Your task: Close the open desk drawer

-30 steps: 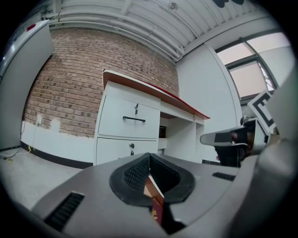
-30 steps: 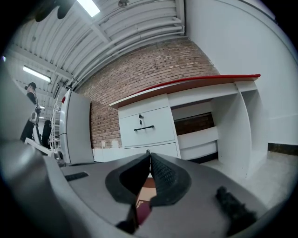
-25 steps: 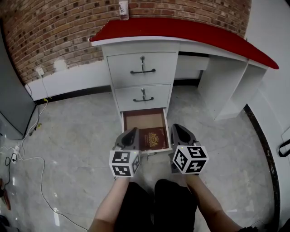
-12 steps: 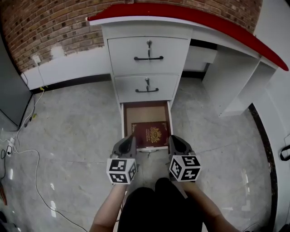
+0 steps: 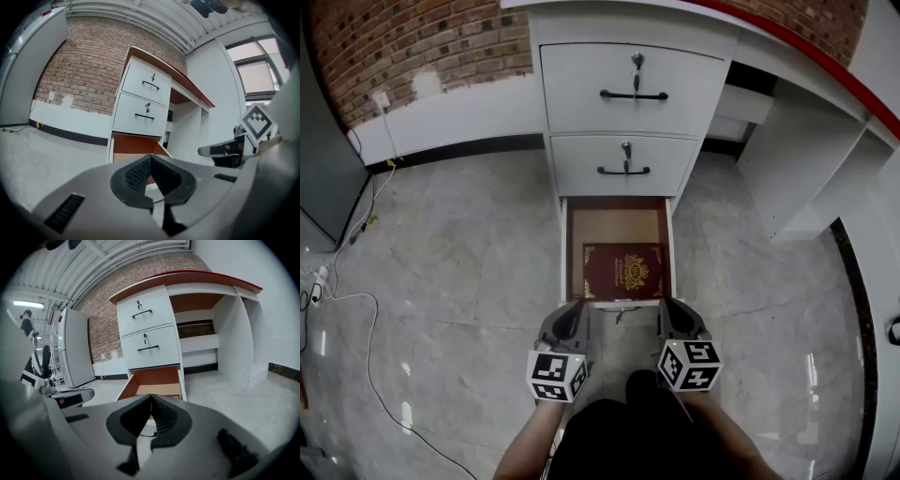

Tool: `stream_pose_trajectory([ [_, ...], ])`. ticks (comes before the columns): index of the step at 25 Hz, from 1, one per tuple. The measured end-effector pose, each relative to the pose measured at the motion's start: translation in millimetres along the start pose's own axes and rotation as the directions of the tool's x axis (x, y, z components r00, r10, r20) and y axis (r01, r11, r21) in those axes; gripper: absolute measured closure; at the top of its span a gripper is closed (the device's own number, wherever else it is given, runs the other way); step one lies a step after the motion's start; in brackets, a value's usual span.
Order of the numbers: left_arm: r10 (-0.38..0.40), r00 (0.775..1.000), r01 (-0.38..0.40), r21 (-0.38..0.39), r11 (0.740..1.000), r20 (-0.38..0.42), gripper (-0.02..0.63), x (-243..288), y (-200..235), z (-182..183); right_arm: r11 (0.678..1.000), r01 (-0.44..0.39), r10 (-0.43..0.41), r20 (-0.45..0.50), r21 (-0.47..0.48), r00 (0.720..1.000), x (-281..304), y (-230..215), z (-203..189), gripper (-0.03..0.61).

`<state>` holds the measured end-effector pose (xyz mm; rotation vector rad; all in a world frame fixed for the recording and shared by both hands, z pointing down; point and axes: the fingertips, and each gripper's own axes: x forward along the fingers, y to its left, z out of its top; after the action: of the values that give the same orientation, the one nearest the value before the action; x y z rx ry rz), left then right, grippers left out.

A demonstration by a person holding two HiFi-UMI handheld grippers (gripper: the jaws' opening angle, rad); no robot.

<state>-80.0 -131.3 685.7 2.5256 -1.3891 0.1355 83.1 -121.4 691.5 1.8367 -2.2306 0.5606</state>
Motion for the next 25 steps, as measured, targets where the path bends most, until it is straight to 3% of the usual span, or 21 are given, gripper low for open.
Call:
stream_pose_trajectory([
  [6, -0.014, 1.000, 0.015, 0.045, 0.999, -0.018, 0.604, -2, -2, -36, 1.000, -0.007, 0.006, 0.018, 0.029, 1.000, 4, 0, -32, 0.567],
  [14, 0.019, 0.997, -0.017, 0.029, 0.999, -0.075, 0.604, -7, 2, -92, 0.998, -0.011, 0.010, 0.008, 0.058, 1.000, 15, -5, -68, 0.566],
  [25, 0.048, 0.996, -0.050, -0.016, 0.999, -0.070, 0.604, 19, 13, -103, 0.997, 0.016, -0.014, -0.028, 0.073, 1.000, 38, -17, -85, 0.566],
])
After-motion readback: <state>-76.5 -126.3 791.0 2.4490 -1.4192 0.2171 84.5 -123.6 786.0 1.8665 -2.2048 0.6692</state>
